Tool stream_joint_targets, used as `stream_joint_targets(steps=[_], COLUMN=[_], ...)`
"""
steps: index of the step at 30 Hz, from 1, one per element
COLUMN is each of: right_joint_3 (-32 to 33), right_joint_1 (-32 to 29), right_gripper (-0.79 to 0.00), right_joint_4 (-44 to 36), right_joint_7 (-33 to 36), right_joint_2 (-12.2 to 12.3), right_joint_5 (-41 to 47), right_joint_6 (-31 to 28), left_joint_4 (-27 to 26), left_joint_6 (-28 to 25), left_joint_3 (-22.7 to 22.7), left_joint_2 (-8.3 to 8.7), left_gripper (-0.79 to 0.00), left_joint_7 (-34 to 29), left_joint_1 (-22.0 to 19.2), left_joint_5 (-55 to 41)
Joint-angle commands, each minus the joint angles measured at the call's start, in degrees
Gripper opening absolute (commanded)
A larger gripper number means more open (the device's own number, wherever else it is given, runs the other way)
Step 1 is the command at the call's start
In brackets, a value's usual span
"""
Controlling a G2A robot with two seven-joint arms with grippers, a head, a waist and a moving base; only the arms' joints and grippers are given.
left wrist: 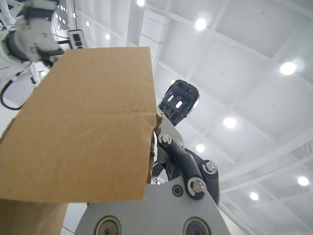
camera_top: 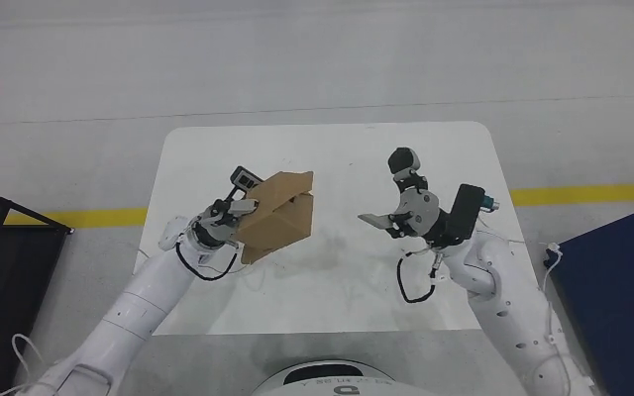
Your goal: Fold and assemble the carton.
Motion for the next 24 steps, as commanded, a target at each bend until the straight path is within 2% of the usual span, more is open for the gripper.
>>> stream_joint_targets(steps=[1,4,12,16,24], right_joint_3=[-1.1,-2.9,-6.8,-7.3,-7.1], right_joint_1=[2.6,6.1,10.2,10.0,8.0], right_gripper=[0.000,0.000,0.000,0.000,0.000], right_joint_4=[-2.0,-2.7,-2.7,-3.3,-4.4], right_joint_7=[3.4,8.3,14.8,17.6,19.2], right_joint_2=[-0.2,-0.6,-1.3,-1.3,-0.9], right_joint_5=[-0.6,-1.4,-2.9,-3.6,-4.2], right_joint_6=[1.8,5.4,8.2,6.9,3.1], left_joint_4=[0.4,0.9,0.9,0.4,-0.6], left_joint_6=[1.2,2.4,3.1,3.1,3.5], left_joint_3=[1.0,1.9,0.5,-0.4,-0.2], left_joint_2=[-0.34,-0.55,-0.06,0.21,0.24], left_gripper=[-0.785,-0.785,-0.785,-0.785,-0.785], left_joint_7=[0.0,0.0,0.0,0.0,0.0], left_joint_1=[-0.6,-0.9,-0.3,0.0,0.3], left_joint_5=[1.5,3.6,5.1,4.9,5.3])
